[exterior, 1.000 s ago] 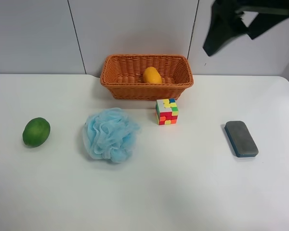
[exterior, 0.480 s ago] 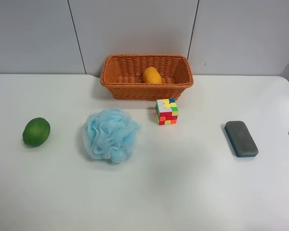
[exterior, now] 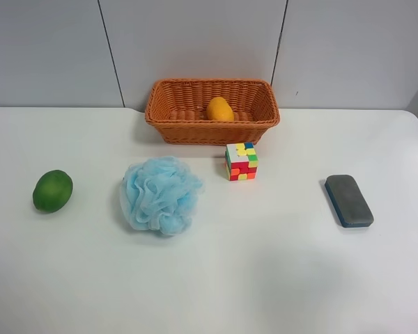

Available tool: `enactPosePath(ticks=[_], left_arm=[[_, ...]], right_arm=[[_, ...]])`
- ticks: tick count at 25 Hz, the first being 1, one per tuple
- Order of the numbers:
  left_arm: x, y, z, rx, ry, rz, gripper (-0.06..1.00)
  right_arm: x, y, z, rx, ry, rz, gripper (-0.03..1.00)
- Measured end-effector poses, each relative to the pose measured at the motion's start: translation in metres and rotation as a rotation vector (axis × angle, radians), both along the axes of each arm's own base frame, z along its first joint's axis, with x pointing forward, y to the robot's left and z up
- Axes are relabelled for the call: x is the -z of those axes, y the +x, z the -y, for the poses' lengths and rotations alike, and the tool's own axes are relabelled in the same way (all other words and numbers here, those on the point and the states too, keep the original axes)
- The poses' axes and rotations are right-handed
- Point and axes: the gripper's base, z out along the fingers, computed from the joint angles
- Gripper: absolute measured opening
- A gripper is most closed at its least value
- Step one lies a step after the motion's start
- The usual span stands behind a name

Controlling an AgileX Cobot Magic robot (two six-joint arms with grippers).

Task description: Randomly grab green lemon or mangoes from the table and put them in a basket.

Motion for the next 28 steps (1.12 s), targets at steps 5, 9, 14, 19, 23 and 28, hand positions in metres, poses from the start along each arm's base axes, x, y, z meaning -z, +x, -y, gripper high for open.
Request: enactPosePath(ticks=[5, 9, 14, 19, 23, 28], left_arm=[[0.0, 0.0, 0.0, 0.0, 0.0, 0.0, 0.99], [0.0, 0.0, 0.0, 0.0, 0.0, 0.0, 0.99], [0.0, 0.0, 0.0, 0.0, 0.0, 0.0, 0.99], [0.0, 0.0, 0.0, 0.0, 0.0, 0.0, 0.99], [0.0, 0.0, 0.0, 0.0, 0.0, 0.0, 0.99], [0.0, 0.0, 0.0, 0.0, 0.0, 0.0, 0.99]], right_arm=[[0.01, -0.015, 0.005, 0.132, 0.015, 0.112, 0.99], [0.015, -0.026, 0.006, 0.197, 0.022, 0.216, 0.99], [0.015, -0.031, 0.006, 0.218, 0.025, 0.27, 0.99], [0.016, -0.031, 0.006, 0.219, 0.026, 0.269, 0.99], [0.016, -0.031, 0.006, 0.219, 0.026, 0.269, 0.99], [0.016, -0.031, 0.006, 0.219, 0.026, 0.269, 0.99]])
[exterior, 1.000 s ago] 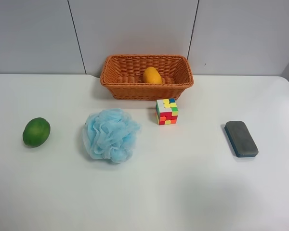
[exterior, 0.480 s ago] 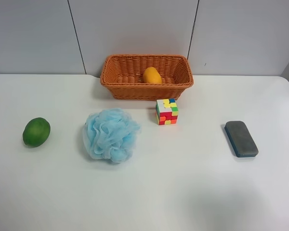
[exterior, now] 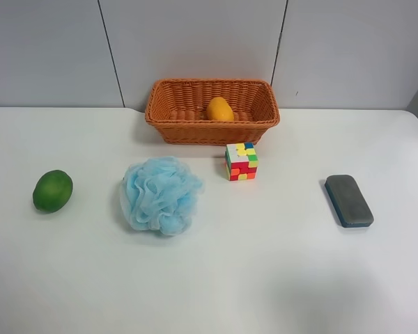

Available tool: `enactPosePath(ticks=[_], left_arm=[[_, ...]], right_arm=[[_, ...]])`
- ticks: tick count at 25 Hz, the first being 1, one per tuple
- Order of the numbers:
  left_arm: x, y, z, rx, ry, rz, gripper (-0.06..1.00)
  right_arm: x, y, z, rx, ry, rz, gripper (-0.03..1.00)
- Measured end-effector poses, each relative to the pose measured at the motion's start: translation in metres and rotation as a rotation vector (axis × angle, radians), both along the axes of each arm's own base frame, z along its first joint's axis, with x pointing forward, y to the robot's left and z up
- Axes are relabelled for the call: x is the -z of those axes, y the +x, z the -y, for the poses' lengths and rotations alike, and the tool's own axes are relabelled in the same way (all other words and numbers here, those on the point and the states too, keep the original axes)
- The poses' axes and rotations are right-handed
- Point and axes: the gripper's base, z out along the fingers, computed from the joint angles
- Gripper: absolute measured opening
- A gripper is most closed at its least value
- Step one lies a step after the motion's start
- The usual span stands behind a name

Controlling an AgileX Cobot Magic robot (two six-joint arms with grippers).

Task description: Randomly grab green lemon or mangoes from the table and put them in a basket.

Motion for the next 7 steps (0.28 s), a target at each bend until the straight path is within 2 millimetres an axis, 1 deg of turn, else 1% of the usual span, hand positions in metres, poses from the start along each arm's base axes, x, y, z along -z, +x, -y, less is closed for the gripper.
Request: enactPosePath(ticks=[7], left_arm=[[0.0, 0.0, 0.0, 0.0, 0.0, 0.0, 0.99]], right_arm=[[0.0, 0.0, 0.0, 0.0, 0.0, 0.0, 0.99]])
